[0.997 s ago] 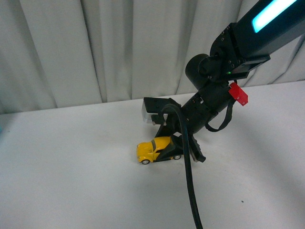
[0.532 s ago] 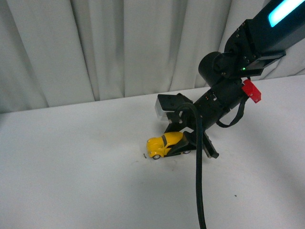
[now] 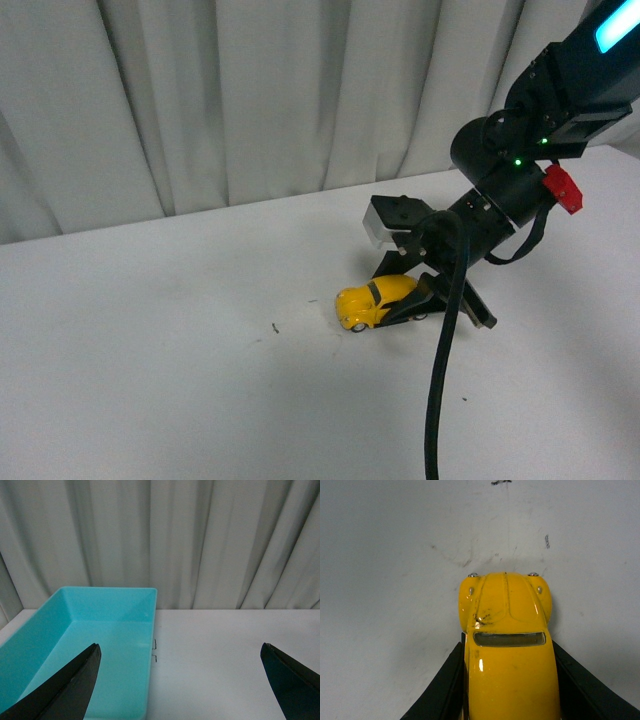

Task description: Wind up and store yellow beetle toy

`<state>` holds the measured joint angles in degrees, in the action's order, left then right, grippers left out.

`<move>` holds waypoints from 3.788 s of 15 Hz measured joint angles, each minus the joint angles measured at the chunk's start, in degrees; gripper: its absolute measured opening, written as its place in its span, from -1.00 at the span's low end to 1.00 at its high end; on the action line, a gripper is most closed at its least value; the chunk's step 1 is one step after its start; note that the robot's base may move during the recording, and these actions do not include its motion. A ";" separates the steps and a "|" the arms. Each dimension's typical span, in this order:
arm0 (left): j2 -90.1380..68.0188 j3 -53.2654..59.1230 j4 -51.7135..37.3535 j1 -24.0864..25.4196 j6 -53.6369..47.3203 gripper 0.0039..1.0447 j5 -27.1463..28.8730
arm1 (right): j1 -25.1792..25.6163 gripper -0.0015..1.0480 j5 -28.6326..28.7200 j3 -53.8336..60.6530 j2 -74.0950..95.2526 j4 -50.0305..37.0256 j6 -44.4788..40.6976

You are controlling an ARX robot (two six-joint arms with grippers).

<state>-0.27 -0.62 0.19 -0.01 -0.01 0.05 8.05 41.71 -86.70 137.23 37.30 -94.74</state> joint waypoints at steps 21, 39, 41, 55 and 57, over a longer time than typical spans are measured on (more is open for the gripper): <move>0.00 0.00 0.02 0.00 0.00 0.88 0.00 | 5.51 0.87 -0.31 2.60 -0.81 1.07 -3.21; 0.00 0.00 0.02 0.00 0.00 0.88 0.07 | -5.57 0.05 -32.37 57.20 -66.31 -68.02 54.93; 0.00 0.00 0.02 0.00 0.00 0.88 -0.04 | -7.82 -0.33 -40.68 63.73 -80.28 -69.18 76.85; 0.00 0.00 0.02 0.00 0.00 0.88 -0.02 | -8.04 -0.96 -41.55 84.00 -118.25 -53.53 93.77; 0.00 0.00 0.02 0.00 0.00 0.88 -0.02 | -8.04 -0.96 -41.57 85.77 -120.56 -54.36 93.81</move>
<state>-0.27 -0.62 0.21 -0.01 -0.01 0.03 0.01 0.14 -0.93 16.67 -17.06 -0.93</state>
